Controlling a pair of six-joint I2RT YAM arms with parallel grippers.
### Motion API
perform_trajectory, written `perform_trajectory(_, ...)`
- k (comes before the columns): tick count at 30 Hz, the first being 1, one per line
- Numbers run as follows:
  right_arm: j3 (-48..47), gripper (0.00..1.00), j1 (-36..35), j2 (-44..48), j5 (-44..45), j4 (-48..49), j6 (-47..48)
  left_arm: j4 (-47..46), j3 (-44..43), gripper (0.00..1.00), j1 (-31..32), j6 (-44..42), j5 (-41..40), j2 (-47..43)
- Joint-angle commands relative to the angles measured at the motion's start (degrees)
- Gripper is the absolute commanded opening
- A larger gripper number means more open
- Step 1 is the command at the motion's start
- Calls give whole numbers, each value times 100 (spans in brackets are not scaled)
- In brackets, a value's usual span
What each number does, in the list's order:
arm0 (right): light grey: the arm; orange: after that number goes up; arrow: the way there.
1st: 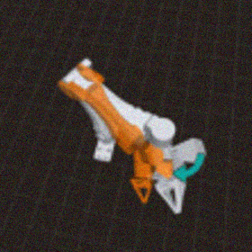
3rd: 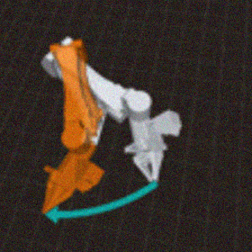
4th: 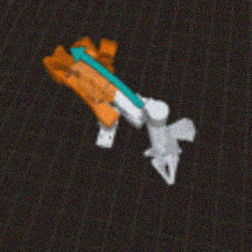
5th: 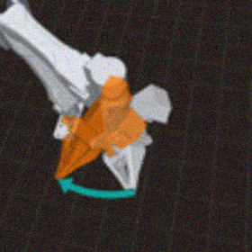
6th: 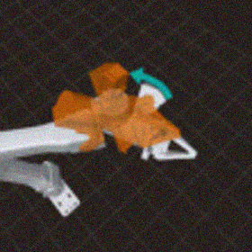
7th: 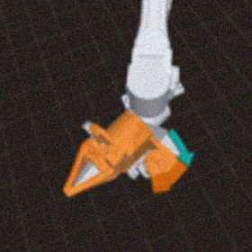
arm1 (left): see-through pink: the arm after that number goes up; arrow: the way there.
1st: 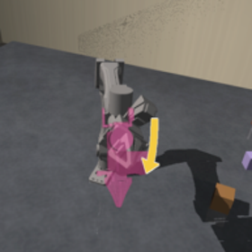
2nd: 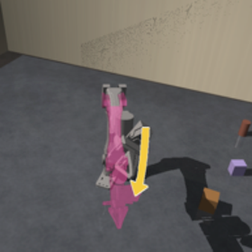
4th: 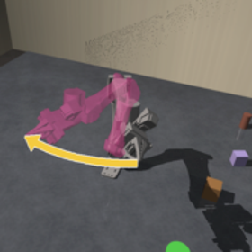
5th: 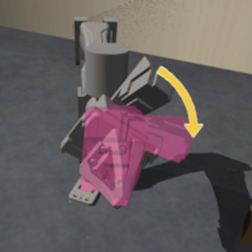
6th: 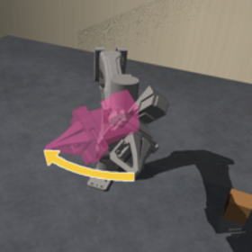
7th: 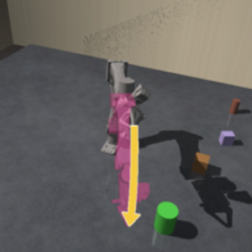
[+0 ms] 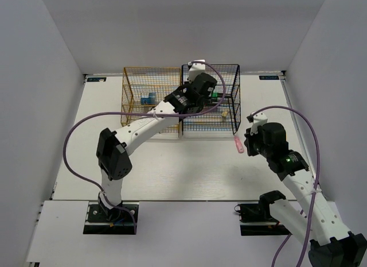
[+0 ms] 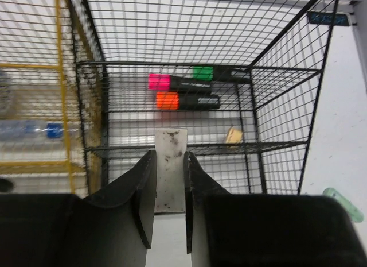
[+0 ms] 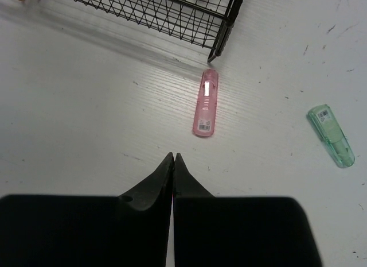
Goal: Sort the stationery into containers
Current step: Pick up the stationery from the center of the board, then place the stationery in the storage box.
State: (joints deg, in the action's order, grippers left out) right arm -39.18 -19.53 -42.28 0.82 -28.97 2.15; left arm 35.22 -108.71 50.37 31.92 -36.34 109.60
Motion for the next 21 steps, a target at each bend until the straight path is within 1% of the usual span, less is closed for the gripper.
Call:
perform_trajectory(1,59,0,-25,-17,-108,84,75,-910,-45,0,-53,50,118,149)
perform_trajectory(4,59,0,-25,1,-108,94,57,-1121,-19,0,-168,454,4,228)
perform_trajectory(6,68,0,-25,-8,66,94,57,-1307,33,0,-203,446,-31,272)
perform_trajectory(10,68,0,-25,1,50,85,48,-1606,77,1,-273,280,-67,439)
perform_trajectory(15,77,0,-42,1,32,85,40,-1650,78,2,-440,367,-75,553)
perform_trajectory(21,86,0,-33,1,41,102,22,-1633,139,12,-510,411,-22,641)
